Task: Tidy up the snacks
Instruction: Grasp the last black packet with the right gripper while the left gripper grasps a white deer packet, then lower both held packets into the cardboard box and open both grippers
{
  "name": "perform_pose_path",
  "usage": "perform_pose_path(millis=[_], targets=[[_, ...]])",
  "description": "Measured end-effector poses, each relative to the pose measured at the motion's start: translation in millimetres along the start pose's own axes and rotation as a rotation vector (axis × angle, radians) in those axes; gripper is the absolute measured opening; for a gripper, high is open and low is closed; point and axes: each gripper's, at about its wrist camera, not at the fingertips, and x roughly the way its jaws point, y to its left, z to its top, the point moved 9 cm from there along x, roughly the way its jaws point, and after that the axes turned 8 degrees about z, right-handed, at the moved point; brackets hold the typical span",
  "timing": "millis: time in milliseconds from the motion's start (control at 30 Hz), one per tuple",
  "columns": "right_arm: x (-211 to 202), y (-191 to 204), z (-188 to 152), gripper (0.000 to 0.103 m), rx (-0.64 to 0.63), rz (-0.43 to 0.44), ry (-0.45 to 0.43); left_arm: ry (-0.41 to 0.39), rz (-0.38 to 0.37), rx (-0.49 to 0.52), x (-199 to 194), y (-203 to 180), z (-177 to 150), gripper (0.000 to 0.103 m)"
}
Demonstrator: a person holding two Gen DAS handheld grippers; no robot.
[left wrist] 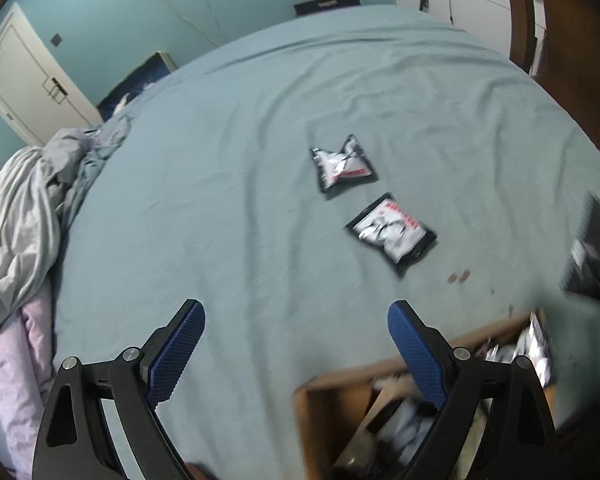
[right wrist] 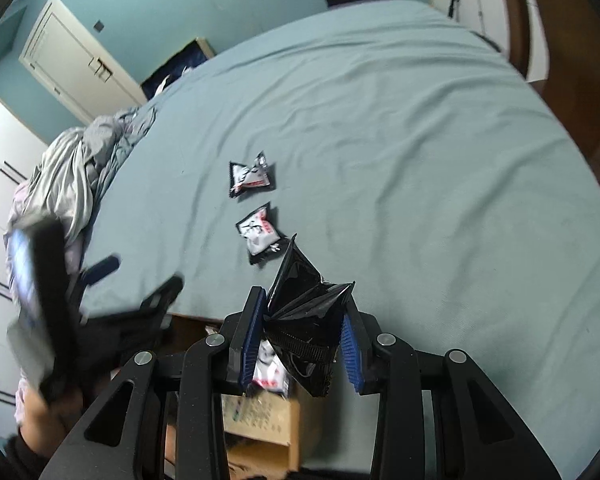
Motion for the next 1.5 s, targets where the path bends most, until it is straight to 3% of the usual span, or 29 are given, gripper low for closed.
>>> perform_pose_path(millis=[100,167,333,500,600,700,867,1067,1333,1367,1433,1500], targets=[[-20.0,-8.7,-22.0,0.034,0.007,-0.037,-0.033,0.033,-0.039,0.01,14.7,-19.1,19.8,0.096],[-25.5,-6.8,-33.8,0.034,0.011,-0.018,-0.037,0.078,-0.075,-0.002,29.0,-31.3,29.9,0.096],[-19.6,-3.1,-33.0,0.034,-0.001,-0.028,-0.045,0.252,-0.192,-0.112,76.5,-55.9,46.3,0.096],[-3.4,-13.4,-33.7,0.034,0.029,-0.043,0.004,0.373,-0.246,-0.176,108.3,-68.9,41.9,0.095],[-0.5,-16.8,-30.1,0.034,0.047,-0.052,0.013,0.444,-0.295,-0.219,121.3,-73.5,31.7,0.079],[-2.1,-17.0,-29.1,0.034,0.056,-0.069,0.011,0.396,-0.245,-0.224,116.5,-62.7,29.0,0.036],[-2.1,-11.0,-27.8,0.034,0.055,-0.09,0.001,0.36,-0.272,-0.271,87.9,-37.1,19.4,0.033],[-3.9,-1.9,-31.1,0.034,0.02,-0.12,-0.016,0.189,-0.267,-0.2,12.0,1.9,2.1,0.033],[0.7,-1.8,-31.2,0.034,0.009,-0.14,-0.006,0.032,-0.348,0.021,-82.0,1.6,-62.6,0.033],[0.9,-1.5,-31.4,0.034,0.008,-0.143,-0.005,0.029,-0.352,0.047,-80.7,-4.9,-46.6,0.034],[1.1,0.5,-31.7,0.034,0.0,-0.142,-0.003,0.024,-0.371,0.145,-82.2,-24.4,-60.1,0.035],[0.2,5.1,-31.3,0.034,-0.016,-0.129,-0.012,0.003,-0.389,0.211,-81.0,-38.5,-72.2,0.045]])
